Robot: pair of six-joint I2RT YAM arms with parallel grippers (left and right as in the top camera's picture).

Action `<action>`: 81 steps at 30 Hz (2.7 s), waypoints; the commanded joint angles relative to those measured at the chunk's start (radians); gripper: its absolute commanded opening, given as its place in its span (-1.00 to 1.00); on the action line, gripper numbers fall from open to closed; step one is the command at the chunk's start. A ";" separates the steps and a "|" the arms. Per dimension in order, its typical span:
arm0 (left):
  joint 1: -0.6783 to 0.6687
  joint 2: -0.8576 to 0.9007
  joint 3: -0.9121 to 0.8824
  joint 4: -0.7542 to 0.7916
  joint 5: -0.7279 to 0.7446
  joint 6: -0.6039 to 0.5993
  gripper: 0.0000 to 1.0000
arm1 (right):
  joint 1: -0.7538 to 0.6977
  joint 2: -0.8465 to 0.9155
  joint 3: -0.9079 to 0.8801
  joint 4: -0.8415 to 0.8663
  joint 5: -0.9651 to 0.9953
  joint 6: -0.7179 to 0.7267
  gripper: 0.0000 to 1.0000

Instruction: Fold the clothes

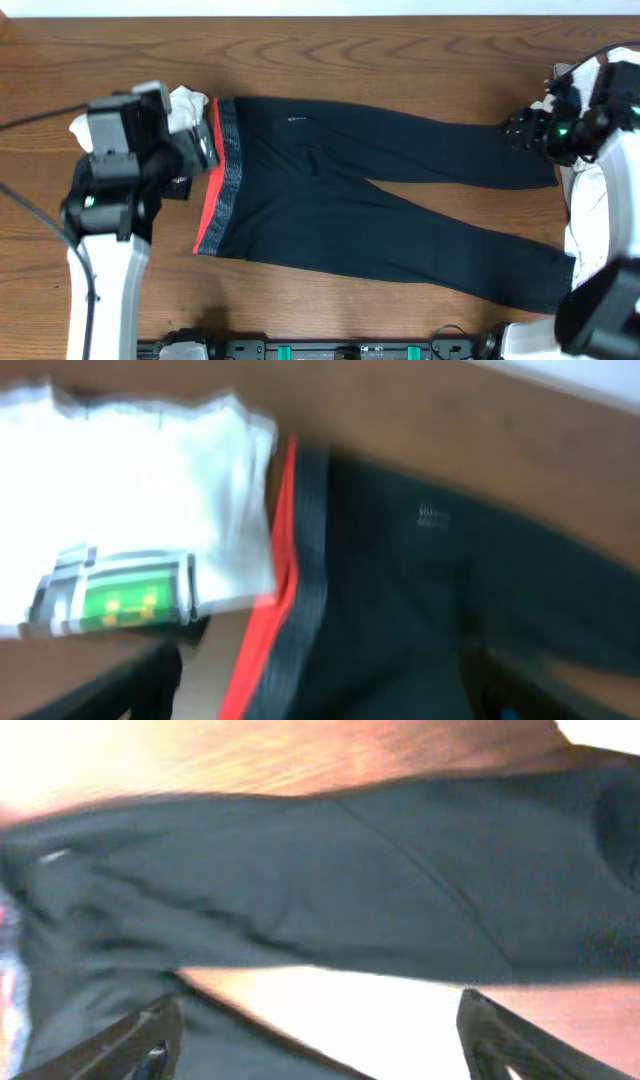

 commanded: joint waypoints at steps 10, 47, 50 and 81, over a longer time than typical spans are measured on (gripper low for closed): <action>0.000 0.067 -0.172 -0.301 -0.105 -0.357 0.83 | -0.006 -0.149 0.005 -0.307 0.045 0.127 0.76; 0.230 0.313 -0.387 0.004 -0.182 -0.394 -0.88 | -0.006 -0.149 -0.156 -0.319 0.097 0.125 0.72; 0.240 0.281 -0.387 0.003 -0.180 -0.378 -0.88 | -0.006 -0.149 -0.233 -0.311 0.102 0.139 0.69; 0.240 0.274 -0.387 0.013 -0.180 -0.350 -0.71 | -0.304 -0.147 -0.388 -0.247 0.449 0.396 0.84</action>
